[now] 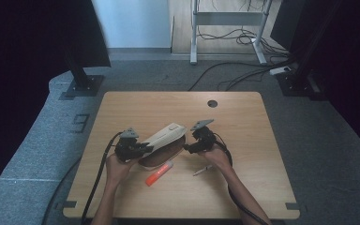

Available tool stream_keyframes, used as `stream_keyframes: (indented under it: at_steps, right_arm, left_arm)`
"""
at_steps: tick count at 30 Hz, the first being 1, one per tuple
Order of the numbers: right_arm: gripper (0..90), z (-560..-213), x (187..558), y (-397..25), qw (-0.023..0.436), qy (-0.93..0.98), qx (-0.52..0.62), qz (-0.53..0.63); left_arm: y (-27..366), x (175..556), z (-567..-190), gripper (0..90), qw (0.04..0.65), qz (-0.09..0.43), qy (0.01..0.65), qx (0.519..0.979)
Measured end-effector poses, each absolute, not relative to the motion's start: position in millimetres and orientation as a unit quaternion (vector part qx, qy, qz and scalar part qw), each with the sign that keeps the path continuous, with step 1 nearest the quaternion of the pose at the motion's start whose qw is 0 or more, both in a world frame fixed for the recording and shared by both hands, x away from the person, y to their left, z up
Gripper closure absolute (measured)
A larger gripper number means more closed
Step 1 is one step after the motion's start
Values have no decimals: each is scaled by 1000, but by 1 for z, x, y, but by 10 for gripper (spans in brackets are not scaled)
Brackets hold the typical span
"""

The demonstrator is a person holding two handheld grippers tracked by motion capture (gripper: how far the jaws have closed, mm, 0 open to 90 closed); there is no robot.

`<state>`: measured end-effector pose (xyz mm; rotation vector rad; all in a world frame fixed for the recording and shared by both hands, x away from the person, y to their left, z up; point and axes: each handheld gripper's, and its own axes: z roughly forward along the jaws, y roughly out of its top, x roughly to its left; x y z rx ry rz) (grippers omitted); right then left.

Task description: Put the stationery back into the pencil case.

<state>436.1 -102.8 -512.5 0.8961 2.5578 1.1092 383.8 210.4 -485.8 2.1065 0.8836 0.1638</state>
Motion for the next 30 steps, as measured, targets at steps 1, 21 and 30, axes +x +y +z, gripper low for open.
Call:
stream_keyframes:
  at_steps: [1, 21, 30]
  right_arm:
    - [245, -513, 435, -104, 107, 869, 302, 378]
    - [268, -517, 407, -158, 101, 869, 309, 373]
    - [305, -521, 392, -178, 94, 869, 312, 371]
  left_arm:
    - [210, 384, -486, 753, 414, 64, 351, 837]
    - [211, 384, -486, 751, 413, 63, 350, 838]
    - [210, 384, -486, 751, 413, 63, 350, 838]
